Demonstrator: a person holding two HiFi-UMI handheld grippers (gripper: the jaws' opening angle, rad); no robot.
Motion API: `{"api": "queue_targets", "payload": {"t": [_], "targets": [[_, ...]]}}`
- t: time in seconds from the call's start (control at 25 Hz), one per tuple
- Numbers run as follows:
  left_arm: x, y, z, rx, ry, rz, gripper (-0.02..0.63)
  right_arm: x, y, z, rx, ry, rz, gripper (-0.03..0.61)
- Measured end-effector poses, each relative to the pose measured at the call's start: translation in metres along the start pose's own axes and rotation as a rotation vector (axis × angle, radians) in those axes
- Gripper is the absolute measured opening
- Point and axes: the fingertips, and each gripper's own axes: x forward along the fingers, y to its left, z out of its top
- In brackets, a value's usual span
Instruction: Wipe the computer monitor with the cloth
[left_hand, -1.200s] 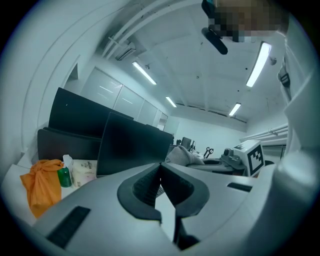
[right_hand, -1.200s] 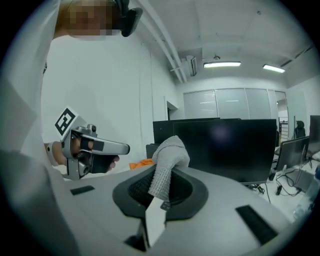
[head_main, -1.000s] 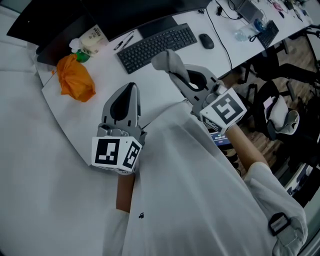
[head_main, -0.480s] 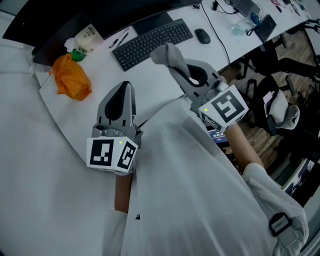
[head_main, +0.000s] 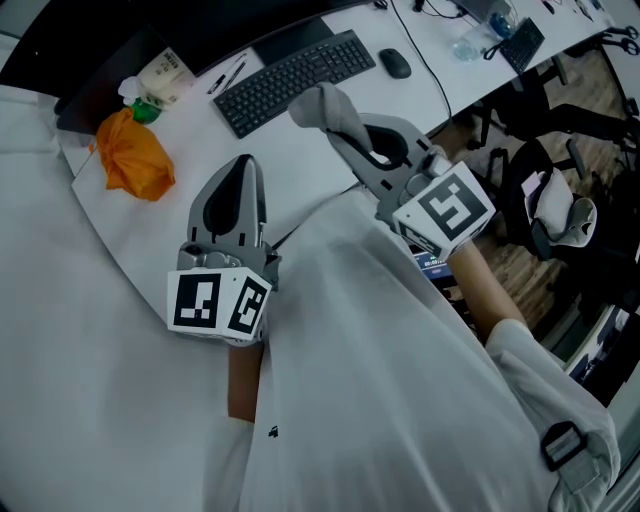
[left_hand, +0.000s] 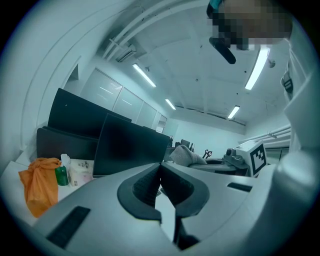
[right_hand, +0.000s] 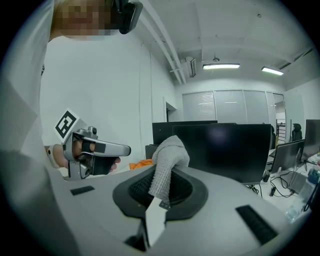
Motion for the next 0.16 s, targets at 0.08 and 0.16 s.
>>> {"api": "queue_targets", "payload": {"t": [0.08,0.16], "targets": [[0.0012,-0.0004,-0.0009,-0.002,0.001,-0.002,0.020,-0.0007,-0.0021,0.0008,-0.001,-0.007,-0.008,0.026],[0.0018,-0.0009,-0.0021,-0.004,0.002,-0.005,0.019,-0.0010,-0.0037,0.0010,-0.002,-0.014,-0.015,0.026]]}}
